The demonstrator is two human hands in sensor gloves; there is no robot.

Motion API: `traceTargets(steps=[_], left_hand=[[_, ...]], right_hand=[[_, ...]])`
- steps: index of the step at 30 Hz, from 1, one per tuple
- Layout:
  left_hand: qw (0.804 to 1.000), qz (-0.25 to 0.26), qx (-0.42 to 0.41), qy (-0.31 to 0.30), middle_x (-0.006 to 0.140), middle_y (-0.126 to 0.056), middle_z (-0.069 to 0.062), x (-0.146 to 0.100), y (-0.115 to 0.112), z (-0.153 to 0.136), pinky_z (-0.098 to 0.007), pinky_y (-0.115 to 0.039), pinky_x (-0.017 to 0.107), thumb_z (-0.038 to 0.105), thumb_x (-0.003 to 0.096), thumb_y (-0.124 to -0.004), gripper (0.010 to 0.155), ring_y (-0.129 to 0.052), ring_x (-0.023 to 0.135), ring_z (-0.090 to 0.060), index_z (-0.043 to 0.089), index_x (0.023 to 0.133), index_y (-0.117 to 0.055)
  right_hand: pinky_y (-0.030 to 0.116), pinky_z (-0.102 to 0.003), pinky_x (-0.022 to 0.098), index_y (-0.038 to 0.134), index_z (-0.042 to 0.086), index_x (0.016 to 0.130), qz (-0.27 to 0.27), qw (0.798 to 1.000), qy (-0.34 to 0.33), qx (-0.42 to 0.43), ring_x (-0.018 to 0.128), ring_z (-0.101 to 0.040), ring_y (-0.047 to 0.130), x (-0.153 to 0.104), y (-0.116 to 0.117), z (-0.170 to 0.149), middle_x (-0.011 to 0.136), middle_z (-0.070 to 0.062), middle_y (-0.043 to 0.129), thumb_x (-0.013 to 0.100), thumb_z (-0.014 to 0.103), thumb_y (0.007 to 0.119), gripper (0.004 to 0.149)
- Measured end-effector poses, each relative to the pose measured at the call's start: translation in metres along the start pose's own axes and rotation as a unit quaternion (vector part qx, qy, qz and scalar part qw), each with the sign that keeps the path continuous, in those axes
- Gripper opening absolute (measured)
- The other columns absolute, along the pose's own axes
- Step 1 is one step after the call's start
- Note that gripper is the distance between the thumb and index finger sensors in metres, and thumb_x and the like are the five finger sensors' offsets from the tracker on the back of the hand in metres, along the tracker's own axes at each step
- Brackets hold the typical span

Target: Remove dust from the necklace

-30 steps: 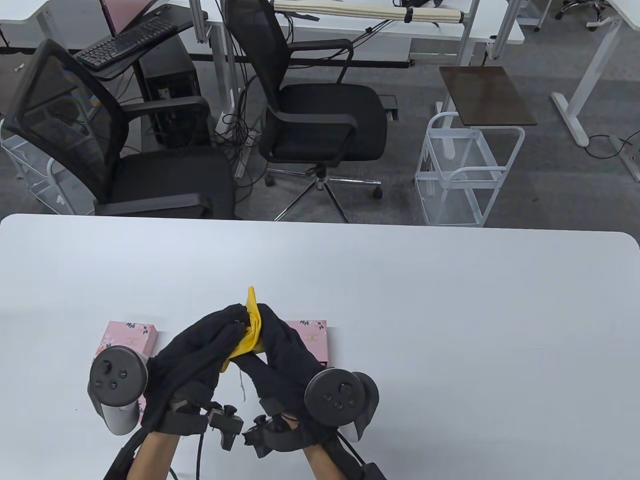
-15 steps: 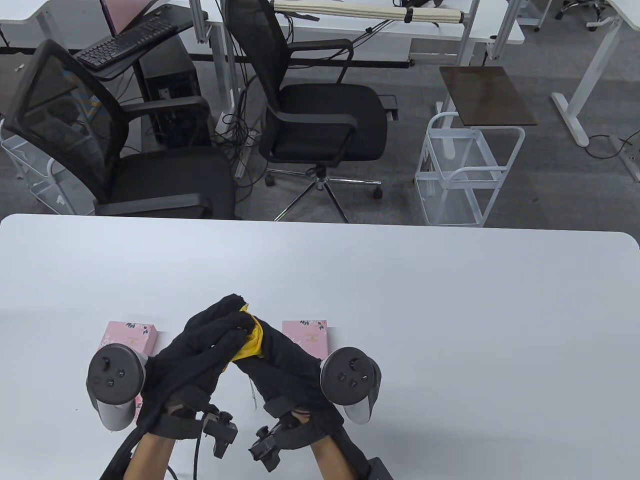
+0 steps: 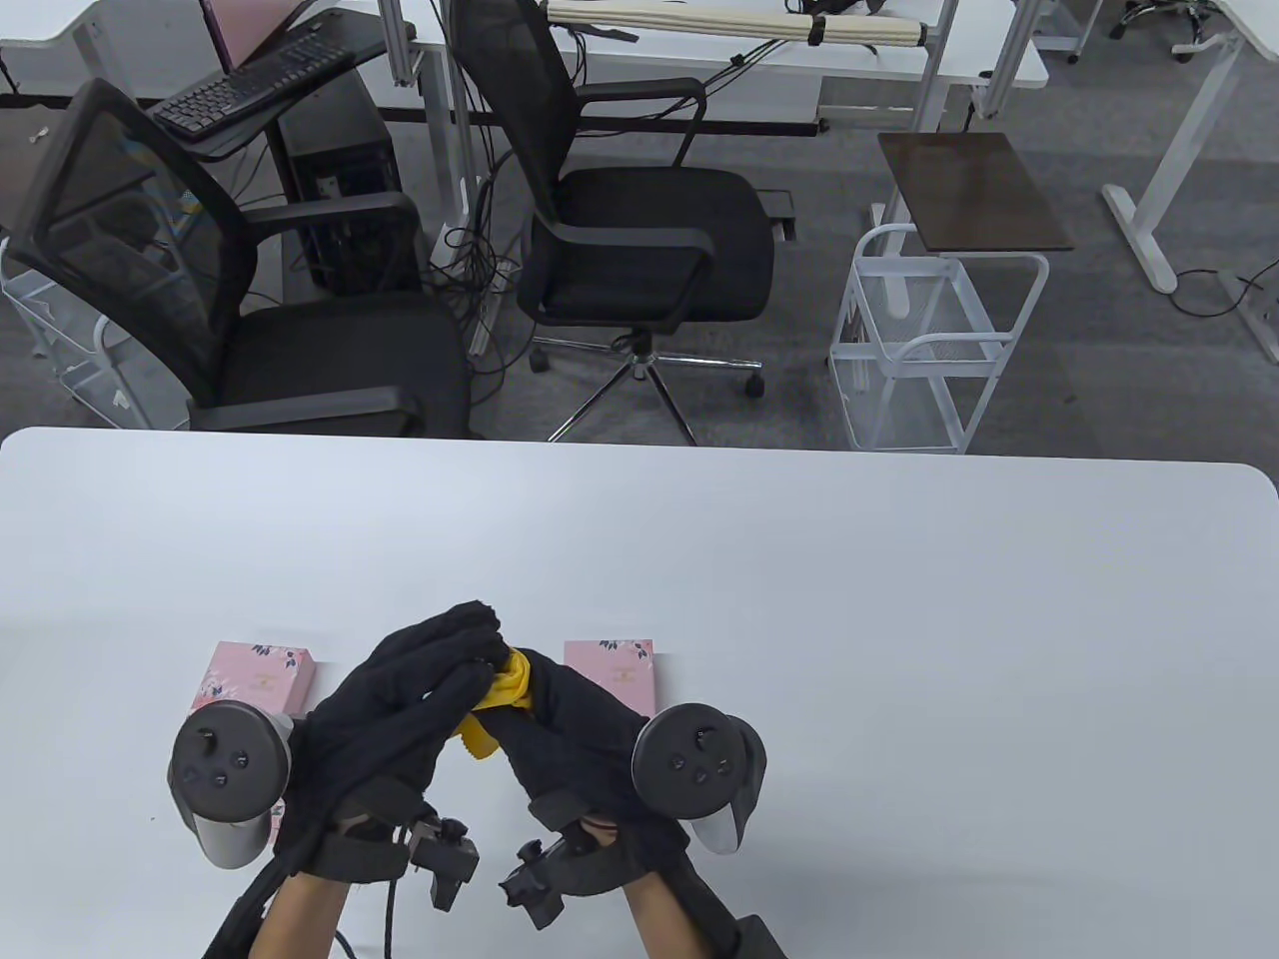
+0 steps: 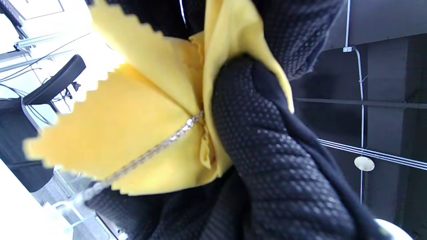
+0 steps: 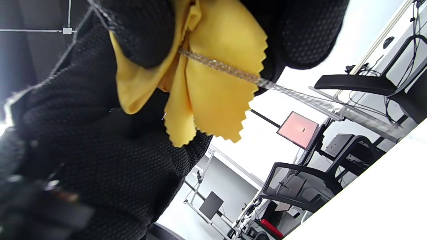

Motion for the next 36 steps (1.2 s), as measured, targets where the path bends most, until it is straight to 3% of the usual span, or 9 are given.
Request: traceTargets(steps=[4,10,12,16,20,26,32,36], left_hand=[[1.000,0.007,0.008,-0.006,0.100,-0.092,-0.004,-0.001,0.002,0.001,-0.053,-0.075,0.065,0.046,0.0550,-0.087,0.036,-0.083,0.092,-0.033,0.030,0.087,-0.093],[1.000,0.026,0.000,-0.007,0.097,-0.095,-0.003,-0.003,0.005,0.002,-0.052,-0.076,0.064,0.046,0.0552,-0.087,0.036,-0.086,0.090,-0.032,0.030,0.087,-0.093],[1.000,0.027,0.006,-0.007,0.096,-0.096,-0.002,-0.002,0.006,0.002,-0.051,-0.077,0.064,0.046,0.0552,-0.087,0.036,-0.087,0.089,-0.031,0.030,0.087,-0.093],[0.999,0.036,0.004,-0.008,0.094,-0.097,-0.002,-0.003,0.007,0.002,-0.050,-0.078,0.063,0.046,0.0554,-0.086,0.037,-0.089,0.087,-0.030,0.030,0.088,-0.093],[0.999,0.041,-0.001,-0.011,0.091,-0.100,-0.001,-0.003,0.009,0.003,-0.049,-0.080,0.061,0.046,0.0553,-0.086,0.036,-0.091,0.084,-0.028,0.030,0.087,-0.093],[0.999,0.048,-0.006,-0.012,0.088,-0.101,0.000,-0.003,0.013,0.003,-0.047,-0.081,0.059,0.047,0.0552,-0.086,0.036,-0.093,0.082,-0.026,0.031,0.087,-0.093],[0.998,0.053,-0.014,-0.015,0.088,-0.101,0.001,-0.004,0.018,0.004,-0.047,-0.081,0.059,0.048,0.0555,-0.086,0.037,-0.093,0.081,-0.026,0.031,0.087,-0.093],[0.998,0.053,-0.019,-0.012,0.087,-0.102,0.001,-0.003,0.019,0.002,-0.046,-0.081,0.059,0.048,0.0555,-0.086,0.037,-0.093,0.081,-0.026,0.031,0.087,-0.093]], right_hand=[[0.074,-0.055,0.058,0.073,0.007,0.099,0.010,1.000,0.000,0.002,0.071,-0.044,0.090,0.000,0.000,0.001,0.085,-0.019,0.090,0.062,0.027,0.079,0.042],[0.077,-0.053,0.054,0.079,0.007,0.093,0.006,1.000,0.010,-0.003,0.063,-0.040,0.093,0.000,0.002,-0.002,0.075,-0.016,0.095,0.063,0.036,0.077,0.041],[0.075,-0.055,0.057,0.076,0.007,0.095,0.038,0.999,0.003,-0.003,0.067,-0.042,0.091,0.001,0.003,0.000,0.081,-0.017,0.093,0.063,0.033,0.077,0.041],[0.074,-0.056,0.058,0.074,0.008,0.098,0.042,0.999,0.005,-0.024,0.071,-0.044,0.090,0.002,0.004,0.001,0.085,-0.019,0.090,0.063,0.028,0.078,0.041],[0.076,-0.053,0.054,0.078,0.009,0.093,0.033,0.999,0.018,-0.023,0.063,-0.040,0.093,0.001,0.006,-0.003,0.076,-0.015,0.095,0.063,0.037,0.077,0.041],[0.074,-0.054,0.058,0.071,0.010,0.101,0.057,0.997,0.004,-0.049,0.073,-0.044,0.088,0.002,0.012,-0.001,0.089,-0.020,0.087,0.065,0.029,0.075,0.041],[0.076,-0.052,0.055,0.077,0.010,0.094,0.056,0.996,0.010,-0.069,0.065,-0.040,0.092,0.001,0.018,-0.004,0.078,-0.015,0.093,0.063,0.037,0.077,0.041],[0.074,-0.054,0.057,0.072,0.009,0.100,0.086,0.994,0.014,-0.065,0.071,-0.044,0.089,0.002,0.023,-0.007,0.087,-0.019,0.088,0.065,0.031,0.075,0.041]])
Point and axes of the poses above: the tracker on the back of each hand, its own z axis roughly to the thumb side, its own x axis roughly from the wrist to the fingertips, y = z × x, the point moved 1 cm from there along x, roughly from the wrist to the fingertips
